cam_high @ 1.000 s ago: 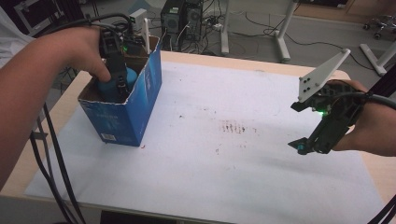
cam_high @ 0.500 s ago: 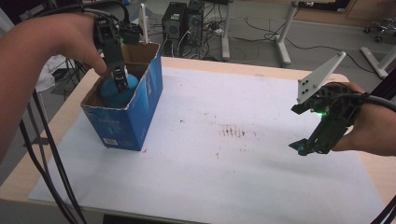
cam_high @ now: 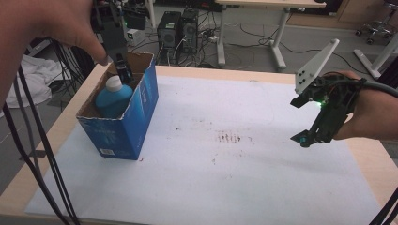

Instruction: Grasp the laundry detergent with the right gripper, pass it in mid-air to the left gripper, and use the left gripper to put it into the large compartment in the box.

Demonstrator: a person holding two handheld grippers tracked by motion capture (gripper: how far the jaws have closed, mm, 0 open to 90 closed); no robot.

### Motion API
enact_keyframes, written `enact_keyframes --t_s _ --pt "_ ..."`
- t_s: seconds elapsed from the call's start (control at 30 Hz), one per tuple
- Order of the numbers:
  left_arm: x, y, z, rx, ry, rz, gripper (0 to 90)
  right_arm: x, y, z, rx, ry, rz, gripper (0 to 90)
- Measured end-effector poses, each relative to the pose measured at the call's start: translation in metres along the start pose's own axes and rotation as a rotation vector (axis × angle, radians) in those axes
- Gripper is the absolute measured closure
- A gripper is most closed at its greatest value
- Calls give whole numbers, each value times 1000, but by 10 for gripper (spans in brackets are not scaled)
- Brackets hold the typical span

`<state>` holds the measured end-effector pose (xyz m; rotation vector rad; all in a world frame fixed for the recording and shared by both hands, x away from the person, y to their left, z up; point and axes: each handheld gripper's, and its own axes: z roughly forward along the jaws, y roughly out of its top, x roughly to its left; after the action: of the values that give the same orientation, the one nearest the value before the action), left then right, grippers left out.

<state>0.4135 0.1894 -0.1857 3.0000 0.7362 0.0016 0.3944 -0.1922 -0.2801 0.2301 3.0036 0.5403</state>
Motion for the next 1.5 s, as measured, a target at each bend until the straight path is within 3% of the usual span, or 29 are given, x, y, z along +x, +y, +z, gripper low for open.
enact_keyframes --t_s 0.13,0.37,0.57,0.8,0.93,1.27,1.5 --pt "-16 17 3 7 -9 81 94 -3 -1 -6 25 -9 -22 9" --pt "-29 42 13 14 -13 163 66 -6 -3 -9 78 -12 -26 9" --pt "-31 58 21 17 2 198 29 -14 -7 -6 108 -2 -30 9" --pt "-34 72 30 22 -10 241 16 -23 -8 4 186 -8 -62 9" --pt "-35 80 35 22 -10 274 16 -32 -11 18 239 7 -80 9" --pt "-32 88 44 36 -31 291 16 -54 -14 39 257 33 -64 9" --pt "-30 87 47 49 -27 297 16 -62 -11 48 263 39 -56 9"
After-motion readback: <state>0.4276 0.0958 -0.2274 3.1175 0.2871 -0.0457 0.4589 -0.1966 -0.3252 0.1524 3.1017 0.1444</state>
